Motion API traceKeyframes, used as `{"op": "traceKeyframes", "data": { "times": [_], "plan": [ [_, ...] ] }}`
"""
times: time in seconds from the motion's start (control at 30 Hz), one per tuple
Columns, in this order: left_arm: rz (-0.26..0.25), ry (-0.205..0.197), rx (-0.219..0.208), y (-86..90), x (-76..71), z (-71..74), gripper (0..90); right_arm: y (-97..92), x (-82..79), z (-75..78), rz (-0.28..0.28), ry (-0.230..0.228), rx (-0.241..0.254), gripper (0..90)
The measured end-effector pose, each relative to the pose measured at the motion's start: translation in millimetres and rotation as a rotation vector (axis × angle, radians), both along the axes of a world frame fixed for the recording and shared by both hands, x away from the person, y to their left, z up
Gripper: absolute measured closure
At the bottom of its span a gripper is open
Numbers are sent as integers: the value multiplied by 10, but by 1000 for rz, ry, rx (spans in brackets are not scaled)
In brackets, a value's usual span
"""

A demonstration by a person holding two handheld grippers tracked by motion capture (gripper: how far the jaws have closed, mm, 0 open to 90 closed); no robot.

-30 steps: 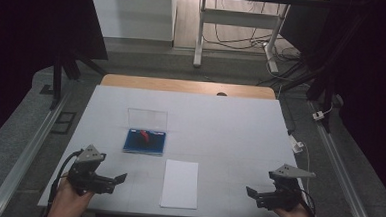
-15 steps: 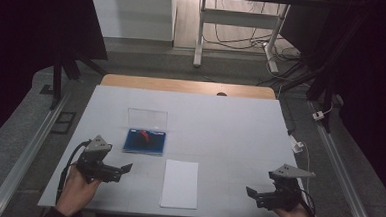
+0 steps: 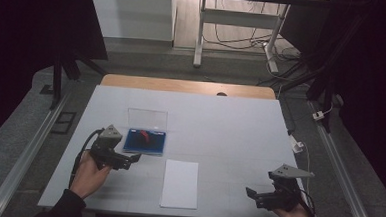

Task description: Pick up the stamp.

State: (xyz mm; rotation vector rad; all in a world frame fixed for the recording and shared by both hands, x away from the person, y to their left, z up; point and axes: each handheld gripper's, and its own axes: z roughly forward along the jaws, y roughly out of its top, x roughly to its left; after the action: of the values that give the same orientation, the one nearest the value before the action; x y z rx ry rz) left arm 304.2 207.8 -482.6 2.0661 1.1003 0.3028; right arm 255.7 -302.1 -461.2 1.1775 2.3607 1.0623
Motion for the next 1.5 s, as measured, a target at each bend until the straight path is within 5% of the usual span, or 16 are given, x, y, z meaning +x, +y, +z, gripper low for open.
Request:
{"op": "traceKeyframes", "data": {
  "times": [0.6,1.03,1.17,1.5],
  "plan": [
    [6,-5,66,-270,421,-56,4,-1,4,-2,2,6,5,0],
    [13,2,106,-265,607,-189,8,1,4,-3,6,6,-6,0],
    [36,-1,126,-247,642,-210,97,2,-1,-1,6,4,-7,0],
    [0,-5,179,-267,683,-249,369,2,-5,-2,7,2,-5,0]
  ]
}}
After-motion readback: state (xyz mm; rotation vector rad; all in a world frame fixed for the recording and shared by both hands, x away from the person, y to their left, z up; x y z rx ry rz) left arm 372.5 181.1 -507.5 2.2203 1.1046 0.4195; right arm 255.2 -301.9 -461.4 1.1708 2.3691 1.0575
